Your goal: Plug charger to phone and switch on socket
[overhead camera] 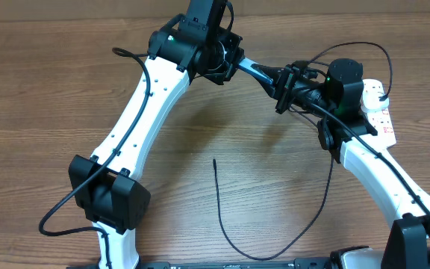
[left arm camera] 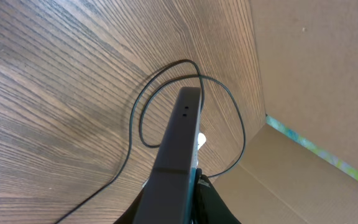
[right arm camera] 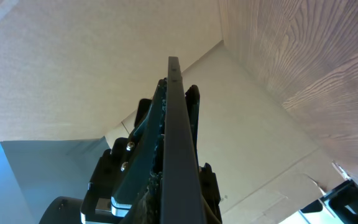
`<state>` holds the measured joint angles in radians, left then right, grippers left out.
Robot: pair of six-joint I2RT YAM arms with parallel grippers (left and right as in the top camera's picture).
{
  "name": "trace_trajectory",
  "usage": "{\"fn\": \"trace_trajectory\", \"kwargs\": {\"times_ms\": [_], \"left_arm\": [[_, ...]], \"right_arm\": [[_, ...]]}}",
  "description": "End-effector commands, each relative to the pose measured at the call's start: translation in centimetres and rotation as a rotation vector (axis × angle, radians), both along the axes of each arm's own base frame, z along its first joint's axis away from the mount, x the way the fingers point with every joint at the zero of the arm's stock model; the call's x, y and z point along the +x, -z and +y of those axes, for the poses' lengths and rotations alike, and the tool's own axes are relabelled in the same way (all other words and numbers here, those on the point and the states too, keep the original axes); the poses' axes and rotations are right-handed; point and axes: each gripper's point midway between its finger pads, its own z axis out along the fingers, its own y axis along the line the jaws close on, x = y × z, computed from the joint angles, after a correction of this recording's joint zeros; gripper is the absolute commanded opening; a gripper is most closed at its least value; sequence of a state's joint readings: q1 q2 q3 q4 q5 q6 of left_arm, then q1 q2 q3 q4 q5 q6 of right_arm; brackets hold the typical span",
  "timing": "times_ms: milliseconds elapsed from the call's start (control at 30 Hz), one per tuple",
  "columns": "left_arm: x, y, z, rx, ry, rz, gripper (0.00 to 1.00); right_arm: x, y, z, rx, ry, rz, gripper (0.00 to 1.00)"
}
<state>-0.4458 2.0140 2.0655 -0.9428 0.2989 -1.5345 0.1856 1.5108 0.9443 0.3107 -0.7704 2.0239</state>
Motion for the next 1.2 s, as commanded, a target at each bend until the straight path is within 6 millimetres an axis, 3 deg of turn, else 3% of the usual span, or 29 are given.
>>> {"fn": "trace_trajectory", "kwargs": {"times_ms": [0,367,733,933,1167], "left_arm": [[-0.4,-0.3,0.1,0.012,-0.013,0.008,0.04],[-0.2,-0.4,0.0,0.015,0.003,-0.014,0.04],[1.4,-2.2,-0.9,0.003,0.071,-0.157,0.04],[1.6,-2.4,-1.1,0.010,0.095,-0.184,0.04],[1.8,-2.9,-1.5,-0.007,0.117,-0.210,0.04]], "right_arm": [[-0.2,-1.7,0.6,0.086,-0.008,0.068,0.05],[0.1,-1.6,0.4,0.084,0.007,0.067,0.04],[0.8,-2.3,0.0,0.088,0.050,0.026,0.05],[0.8,-2.4,0.0,0.089,0.050,0.020,0.25],[0.8,-2.4,0.0,0.089,0.049,0.020,0.35]]}}
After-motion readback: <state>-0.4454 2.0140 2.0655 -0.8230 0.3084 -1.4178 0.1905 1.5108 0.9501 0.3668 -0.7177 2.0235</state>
